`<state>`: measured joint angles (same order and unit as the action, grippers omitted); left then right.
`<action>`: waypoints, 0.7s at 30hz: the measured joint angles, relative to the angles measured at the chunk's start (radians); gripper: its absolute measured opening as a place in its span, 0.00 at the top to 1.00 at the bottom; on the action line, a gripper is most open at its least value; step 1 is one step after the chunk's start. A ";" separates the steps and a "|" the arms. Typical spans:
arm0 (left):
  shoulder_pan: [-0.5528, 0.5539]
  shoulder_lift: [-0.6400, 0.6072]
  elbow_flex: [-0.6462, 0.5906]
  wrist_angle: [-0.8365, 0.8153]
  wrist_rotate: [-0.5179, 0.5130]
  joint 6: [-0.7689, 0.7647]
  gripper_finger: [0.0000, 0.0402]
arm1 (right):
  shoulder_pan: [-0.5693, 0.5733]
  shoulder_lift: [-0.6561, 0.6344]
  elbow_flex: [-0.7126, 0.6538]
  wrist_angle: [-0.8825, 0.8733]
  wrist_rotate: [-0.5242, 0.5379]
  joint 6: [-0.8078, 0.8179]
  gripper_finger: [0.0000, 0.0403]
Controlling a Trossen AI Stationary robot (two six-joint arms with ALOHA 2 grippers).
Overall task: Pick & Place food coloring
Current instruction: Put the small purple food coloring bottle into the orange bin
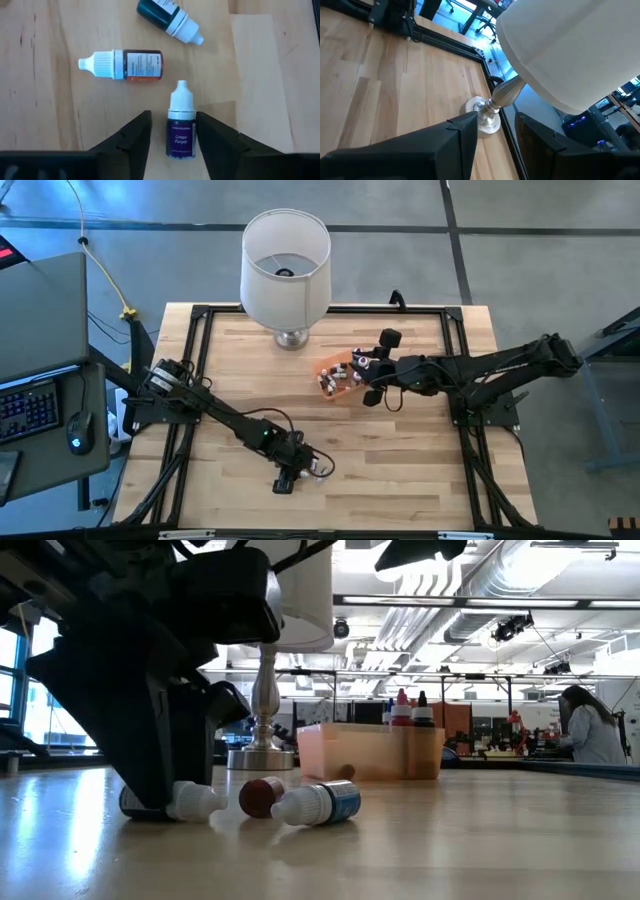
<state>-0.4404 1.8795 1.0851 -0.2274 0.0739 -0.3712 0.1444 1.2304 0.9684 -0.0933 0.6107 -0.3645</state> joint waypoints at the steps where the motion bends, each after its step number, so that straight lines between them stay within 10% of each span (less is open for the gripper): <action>1: 0.001 0.001 -0.001 0.000 -0.001 0.000 0.63 | 0.000 0.000 0.000 0.000 -0.002 0.001 0.69; 10: 0.016 0.003 0.001 -0.005 0.018 -0.001 0.84 | 0.000 0.000 0.000 0.000 -0.023 0.034 0.69; 21: 0.105 0.012 0.197 -0.348 -0.058 0.081 0.82 | 0.000 0.001 0.000 -0.037 -0.016 0.035 0.69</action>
<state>-0.3353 1.8912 1.2817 -0.5750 0.0156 -0.2906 0.1444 1.2312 0.9680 -0.1298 0.5945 -0.3294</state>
